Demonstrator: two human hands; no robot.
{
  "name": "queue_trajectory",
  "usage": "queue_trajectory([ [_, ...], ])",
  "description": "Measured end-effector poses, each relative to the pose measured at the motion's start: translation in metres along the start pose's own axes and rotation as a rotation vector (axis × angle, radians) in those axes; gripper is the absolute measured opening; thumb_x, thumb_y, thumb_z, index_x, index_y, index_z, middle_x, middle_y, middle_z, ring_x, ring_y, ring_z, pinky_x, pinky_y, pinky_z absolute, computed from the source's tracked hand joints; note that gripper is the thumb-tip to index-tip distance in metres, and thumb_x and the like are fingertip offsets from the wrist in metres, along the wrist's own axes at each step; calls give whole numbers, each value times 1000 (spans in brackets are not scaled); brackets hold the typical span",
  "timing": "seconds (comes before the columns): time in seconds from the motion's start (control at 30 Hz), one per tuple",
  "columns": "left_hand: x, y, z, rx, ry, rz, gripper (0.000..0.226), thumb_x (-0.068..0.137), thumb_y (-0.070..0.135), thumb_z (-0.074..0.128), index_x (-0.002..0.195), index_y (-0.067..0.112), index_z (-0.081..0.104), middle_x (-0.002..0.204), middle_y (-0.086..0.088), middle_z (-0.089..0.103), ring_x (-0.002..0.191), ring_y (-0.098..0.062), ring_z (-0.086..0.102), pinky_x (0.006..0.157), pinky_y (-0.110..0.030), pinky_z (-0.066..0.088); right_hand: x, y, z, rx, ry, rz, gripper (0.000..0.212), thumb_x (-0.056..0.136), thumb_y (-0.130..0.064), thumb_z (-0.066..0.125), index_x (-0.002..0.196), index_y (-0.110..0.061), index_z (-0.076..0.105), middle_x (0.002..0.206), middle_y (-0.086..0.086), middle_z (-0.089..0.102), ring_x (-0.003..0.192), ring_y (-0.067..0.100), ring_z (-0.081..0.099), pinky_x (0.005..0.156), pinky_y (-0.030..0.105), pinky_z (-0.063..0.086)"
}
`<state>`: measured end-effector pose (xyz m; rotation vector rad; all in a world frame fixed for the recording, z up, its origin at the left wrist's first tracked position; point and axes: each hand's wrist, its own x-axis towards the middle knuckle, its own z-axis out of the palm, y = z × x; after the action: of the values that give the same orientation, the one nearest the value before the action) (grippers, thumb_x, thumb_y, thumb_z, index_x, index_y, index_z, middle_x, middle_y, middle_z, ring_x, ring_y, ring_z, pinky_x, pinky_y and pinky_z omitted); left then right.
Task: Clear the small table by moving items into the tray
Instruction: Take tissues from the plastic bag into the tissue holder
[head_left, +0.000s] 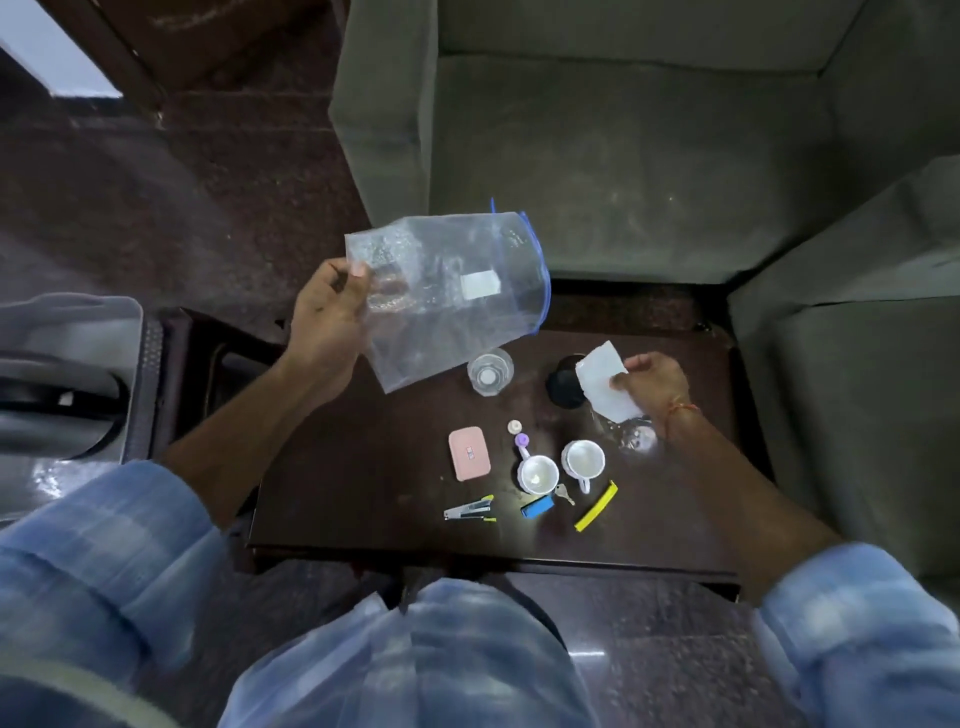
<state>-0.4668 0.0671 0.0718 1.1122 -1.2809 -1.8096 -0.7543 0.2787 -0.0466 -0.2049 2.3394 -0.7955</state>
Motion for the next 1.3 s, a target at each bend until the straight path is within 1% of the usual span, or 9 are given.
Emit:
queue_trajectory([
  [0.1, -6, -2, -5, -12, 18, -21, 15, 104, 23, 44, 95, 16, 54, 93, -1, 74, 86, -14, 71, 70, -32, 58, 29, 0, 16, -99, -23, -30, 15, 73, -10, 71, 82, -21, 71, 101, 7, 74, 92, 23, 68, 90, 36, 56],
  [0.23, -14, -3, -13, -7, 55, -19, 16, 104, 23, 45, 94, 16, 56, 91, 2, 74, 85, -13, 71, 70, -32, 59, 59, -2, 33, -149, -23, -58, 21, 78, -5, 66, 96, -9, 76, 108, 11, 73, 105, 28, 67, 98, 33, 51],
  [0.47, -20, -10, -25, 15, 103, -31, 15, 102, 26, 48, 95, 18, 59, 99, 2, 72, 92, -15, 69, 75, -36, 58, 91, -11, 56, -488, -92, -125, 31, 93, -16, 48, 109, -1, 71, 118, 20, 68, 115, 37, 61, 96, 35, 47],
  [0.57, -24, -13, -27, 27, 91, -39, 15, 102, 26, 48, 94, 18, 58, 101, 1, 70, 93, -17, 68, 78, -39, 58, 100, -10, 69, -654, -171, -149, 33, 92, -17, 53, 115, 4, 65, 124, 24, 63, 119, 39, 57, 97, 40, 47],
  [0.77, -39, -16, -29, 15, 72, -62, 16, 103, 25, 46, 96, 15, 56, 99, 0, 69, 91, -16, 68, 77, -36, 58, 101, -7, 86, -741, -122, -228, 41, 80, -12, 72, 117, 2, 63, 126, 28, 59, 117, 44, 58, 95, 45, 50],
  [0.9, -49, -17, -29, 6, 66, -80, 16, 102, 26, 46, 96, 15, 56, 100, 0, 69, 92, -17, 68, 78, -38, 58, 94, -1, 83, -683, -29, -249, 51, 79, -11, 73, 123, 6, 52, 127, 31, 56, 117, 47, 56, 96, 47, 49],
  [1.03, -56, -16, -29, -20, 53, -81, 16, 102, 26, 47, 97, 14, 56, 100, 0, 70, 92, -17, 69, 75, -36, 58, 85, 10, 68, -580, 21, -240, 44, 82, -11, 69, 120, 7, 54, 122, 30, 58, 112, 45, 59, 93, 47, 51],
  [1.2, -64, -13, -21, -56, 63, -75, 16, 101, 26, 47, 98, 15, 58, 101, -2, 71, 94, -17, 69, 76, -34, 58, 37, 9, 41, -245, 115, -222, 45, 82, -19, 70, 121, 1, 58, 117, 22, 66, 112, 35, 62, 95, 34, 46],
  [1.3, -69, -6, -15, -118, 57, -95, 20, 102, 27, 46, 102, 10, 58, 110, -8, 70, 101, -22, 68, 79, -39, 58, -29, -1, 27, -18, 150, -150, 30, 83, -23, 65, 110, -9, 66, 103, 11, 72, 102, 30, 66, 91, 33, 50],
])
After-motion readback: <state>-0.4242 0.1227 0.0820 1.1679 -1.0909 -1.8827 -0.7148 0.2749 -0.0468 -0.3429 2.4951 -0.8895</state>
